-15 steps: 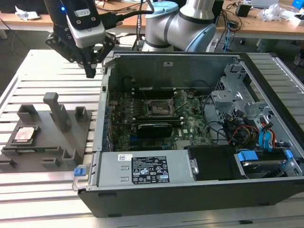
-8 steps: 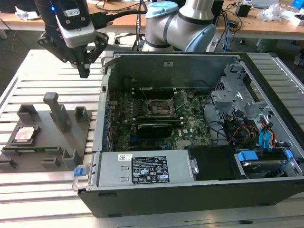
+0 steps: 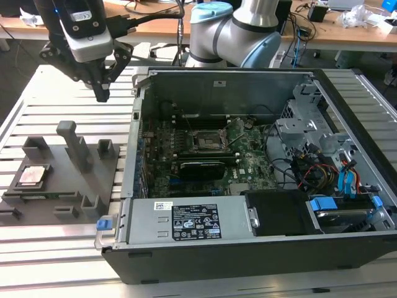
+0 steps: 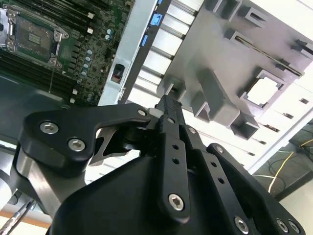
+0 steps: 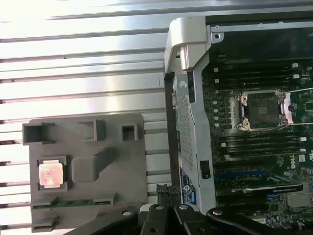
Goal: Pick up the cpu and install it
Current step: 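Reach for the cpu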
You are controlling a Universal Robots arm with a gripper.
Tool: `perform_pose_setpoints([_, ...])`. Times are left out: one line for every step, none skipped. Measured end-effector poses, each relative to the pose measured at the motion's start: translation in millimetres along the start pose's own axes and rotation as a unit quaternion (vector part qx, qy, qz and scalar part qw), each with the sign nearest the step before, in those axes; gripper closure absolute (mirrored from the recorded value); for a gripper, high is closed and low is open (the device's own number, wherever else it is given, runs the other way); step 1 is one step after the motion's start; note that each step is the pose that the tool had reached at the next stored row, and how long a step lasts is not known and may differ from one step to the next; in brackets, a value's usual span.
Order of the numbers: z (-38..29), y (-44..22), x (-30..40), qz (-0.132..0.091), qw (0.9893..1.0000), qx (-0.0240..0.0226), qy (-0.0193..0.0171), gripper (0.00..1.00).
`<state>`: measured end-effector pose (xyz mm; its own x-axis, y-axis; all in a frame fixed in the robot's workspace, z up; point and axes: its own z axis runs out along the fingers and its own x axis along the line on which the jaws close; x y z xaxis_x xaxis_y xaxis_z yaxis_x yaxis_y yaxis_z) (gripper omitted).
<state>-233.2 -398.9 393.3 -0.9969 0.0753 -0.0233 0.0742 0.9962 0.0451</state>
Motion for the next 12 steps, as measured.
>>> perform_pose_setpoints([0.0,-0.1,1.2,0.0,1.0,0.0,0.0,0.89])
perform_pose_setpoints([-0.1,-0.3,3.5,0.0,1.0,0.0,0.0,0.89])
perform_pose_setpoints([-0.1,-0.4,5.5,0.0,1.0,0.0,0.0,0.89])
perform_pose_setpoints([-0.2,-0.5,7.2,0.0,1.0,0.0,0.0,0.89])
perform_pose_setpoints([-0.3,-0.8,10.8,0.0,1.0,0.0,0.0,0.89])
perform_pose_setpoints([-0.4,-1.1,14.8,0.0,1.0,0.0,0.0,0.89])
perform_pose_setpoints([-0.5,-1.5,20.1,0.0,1.0,0.0,0.0,0.89])
perform_pose_setpoints([-0.6,-1.8,24.4,0.0,1.0,0.0,0.0,0.89])
perform_pose_setpoints([-0.7,-2.0,27.7,0.0,1.0,0.0,0.0,0.89])
perform_pose_setpoints([-0.8,-2.3,30.6,0.0,1.0,0.0,0.0,0.89])
perform_pose_setpoints([-0.9,-2.5,33.1,0.0,1.0,0.0,0.0,0.89])
perform_pose_setpoints([-0.9,-2.6,34.6,0.0,1.0,0.0,0.0,0.89])
